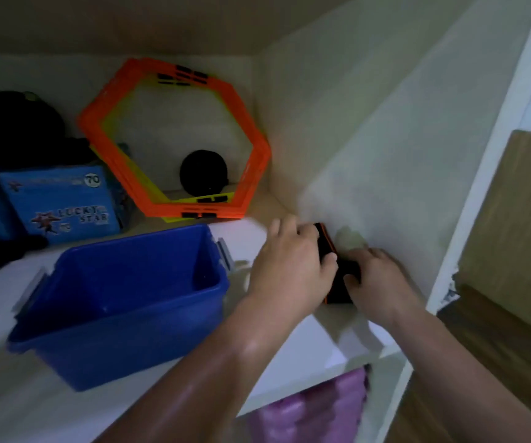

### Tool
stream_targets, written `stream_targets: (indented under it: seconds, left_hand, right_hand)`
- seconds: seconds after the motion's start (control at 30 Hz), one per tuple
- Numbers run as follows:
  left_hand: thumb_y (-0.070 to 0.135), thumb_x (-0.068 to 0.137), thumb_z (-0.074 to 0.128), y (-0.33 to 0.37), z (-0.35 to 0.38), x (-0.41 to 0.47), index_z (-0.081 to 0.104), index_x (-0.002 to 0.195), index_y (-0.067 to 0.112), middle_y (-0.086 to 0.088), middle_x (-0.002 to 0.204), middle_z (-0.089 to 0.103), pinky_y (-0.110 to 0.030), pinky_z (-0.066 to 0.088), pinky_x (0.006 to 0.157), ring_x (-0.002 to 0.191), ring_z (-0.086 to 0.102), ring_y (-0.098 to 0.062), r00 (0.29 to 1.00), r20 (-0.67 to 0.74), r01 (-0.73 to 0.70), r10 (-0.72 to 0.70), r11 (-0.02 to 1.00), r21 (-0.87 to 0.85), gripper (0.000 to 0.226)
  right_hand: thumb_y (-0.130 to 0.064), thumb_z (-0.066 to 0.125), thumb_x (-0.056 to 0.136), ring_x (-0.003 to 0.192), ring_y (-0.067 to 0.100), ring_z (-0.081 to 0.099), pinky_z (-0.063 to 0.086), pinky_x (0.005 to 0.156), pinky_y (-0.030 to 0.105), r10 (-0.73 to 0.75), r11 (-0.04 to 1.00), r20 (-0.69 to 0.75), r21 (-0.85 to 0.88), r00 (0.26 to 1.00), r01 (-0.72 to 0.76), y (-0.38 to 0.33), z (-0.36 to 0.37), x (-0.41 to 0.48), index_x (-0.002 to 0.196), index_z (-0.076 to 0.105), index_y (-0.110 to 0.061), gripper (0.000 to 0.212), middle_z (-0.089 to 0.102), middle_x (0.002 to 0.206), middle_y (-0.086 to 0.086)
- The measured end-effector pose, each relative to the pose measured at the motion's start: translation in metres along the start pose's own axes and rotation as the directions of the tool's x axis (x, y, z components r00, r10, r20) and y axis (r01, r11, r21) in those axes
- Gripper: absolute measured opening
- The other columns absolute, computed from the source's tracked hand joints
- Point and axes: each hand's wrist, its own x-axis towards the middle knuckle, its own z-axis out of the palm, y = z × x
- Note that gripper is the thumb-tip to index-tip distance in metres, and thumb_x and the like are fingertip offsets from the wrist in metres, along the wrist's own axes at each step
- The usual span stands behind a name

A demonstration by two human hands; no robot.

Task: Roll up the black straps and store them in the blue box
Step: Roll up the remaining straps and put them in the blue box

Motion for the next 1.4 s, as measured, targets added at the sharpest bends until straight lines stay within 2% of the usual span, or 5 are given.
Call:
stream_targets:
  seconds: [0.4,0.73,0.9,1.07,1.4]
  left_hand:
    - [0.041,0.098,0.054,-0.005,0.112,0.049,0.065,0.12,0.004,-0.021,0.125,0.066,-0.037,0.049,0.092,0.116,0.061,-0.04,0.835,0.458,0.438,-0.305,0.872,-0.218,0.045]
    - [0.022,0.071,0.065,-0.011,0.107,0.038,0.069,0.086,0.005,-0.007,0.078,0.067,-0.032,0.048,0.065,0.073,0.064,-0.023,0.782,0.563,0.604,-0.268,0.548,-0.578,0.023]
    - [0.024,0.068,0.059,-0.012,0.08,0.032,0.071,0.09,0.009,-0.019,0.092,0.075,-0.039,0.055,0.076,0.086,0.07,-0.031,0.815,0.479,0.575,-0.327,0.349,-0.74,0.029]
    - [0.01,0.087,0.052,-0.012,0.018,0.032,0.067,0.093,0.016,-0.008,0.09,0.072,-0.03,0.05,0.064,0.082,0.067,-0.024,0.822,0.371,0.497,-0.432,0.227,-0.837,0.017]
    - [0.04,0.091,0.055,-0.086,-0.111,0.002,0.069,0.084,0.018,0.001,0.089,0.072,-0.037,0.051,0.077,0.089,0.068,-0.02,0.861,0.09,0.384,-0.5,0.526,-0.759,0.027]
  right_hand:
    - [-0.02,0.053,0.094,0.103,0.031,0.065,0.048,0.081,0.033,0.017,0.987,-0.003,-0.158,1.0,-0.017,0.027,0.038,0.022,0.11,0.067,-0.01,0.023,0.07,0.113,0.012]
    - [-0.022,0.06,0.089,0.085,0.022,0.065,0.042,0.068,0.026,0.007,0.979,-0.073,0.205,0.997,0.008,0.035,0.038,0.005,0.105,0.069,-0.02,0.018,0.07,0.095,0.0]
    - [-0.026,0.066,0.089,0.081,0.02,0.074,0.059,0.071,0.034,0.123,0.634,0.07,0.762,0.99,-0.132,0.025,0.024,0.014,0.103,0.073,-0.014,0.02,0.078,0.089,0.003]
    - [-0.004,0.062,0.093,0.075,0.028,0.066,0.053,0.069,0.04,-0.11,0.459,0.14,0.885,0.984,-0.075,-0.018,-0.016,0.029,0.103,0.076,-0.006,0.017,0.074,0.086,0.016]
    - [-0.011,0.071,0.07,0.084,0.031,0.063,0.049,0.081,0.047,-0.393,0.307,0.165,0.951,0.904,-0.04,-0.147,-0.024,0.044,0.101,0.071,0.0,0.032,0.07,0.09,0.023]
